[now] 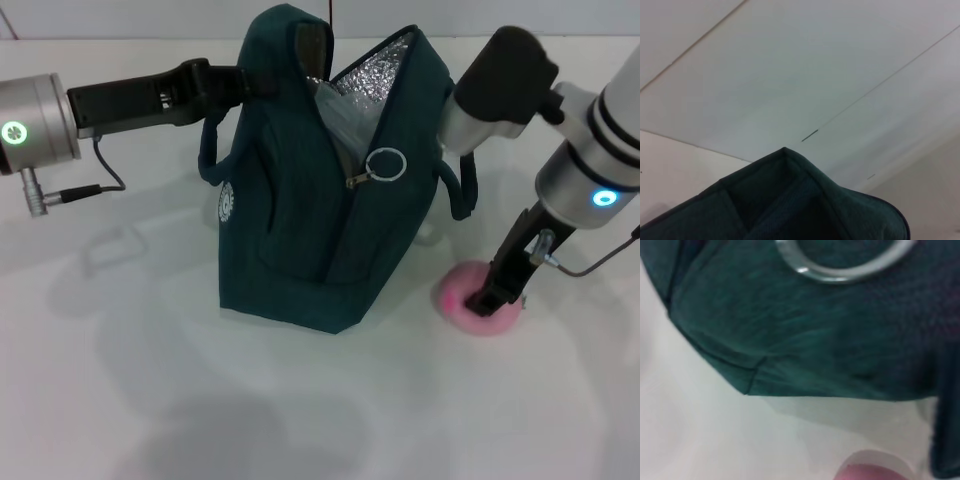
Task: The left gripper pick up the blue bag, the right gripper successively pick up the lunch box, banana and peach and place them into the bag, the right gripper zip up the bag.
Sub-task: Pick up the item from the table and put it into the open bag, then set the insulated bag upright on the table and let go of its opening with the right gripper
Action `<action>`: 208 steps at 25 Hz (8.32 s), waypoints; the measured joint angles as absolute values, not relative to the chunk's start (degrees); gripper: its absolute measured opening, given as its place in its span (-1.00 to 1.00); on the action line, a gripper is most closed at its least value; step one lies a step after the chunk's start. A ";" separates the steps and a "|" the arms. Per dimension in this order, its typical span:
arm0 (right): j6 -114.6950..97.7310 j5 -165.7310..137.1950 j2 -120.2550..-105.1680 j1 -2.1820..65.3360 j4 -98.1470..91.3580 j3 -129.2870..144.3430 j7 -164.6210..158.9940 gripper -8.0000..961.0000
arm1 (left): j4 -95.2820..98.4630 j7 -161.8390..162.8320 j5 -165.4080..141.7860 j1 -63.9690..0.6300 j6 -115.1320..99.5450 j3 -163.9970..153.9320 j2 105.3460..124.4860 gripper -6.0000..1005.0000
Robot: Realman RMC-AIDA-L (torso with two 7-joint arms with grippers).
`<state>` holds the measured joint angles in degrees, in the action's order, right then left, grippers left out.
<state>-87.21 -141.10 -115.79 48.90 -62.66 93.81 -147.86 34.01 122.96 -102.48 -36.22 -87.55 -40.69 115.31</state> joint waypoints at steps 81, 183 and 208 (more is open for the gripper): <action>-79.24 -90.39 -115.00 33.98 -51.88 63.97 -91.45 0.74 | 33.84 122.69 -102.48 -36.63 -89.36 -40.90 115.57 -0.90; -83.54 -91.66 -115.39 40.17 -48.97 69.32 -91.60 -0.12 | 33.22 124.56 -99.52 -36.77 -93.87 -41.13 114.97 -0.90; -77.92 -88.62 -115.32 21.86 -36.81 56.78 -70.75 0.38 | 32.27 124.35 -99.93 -35.59 -93.24 -40.77 115.31 -0.90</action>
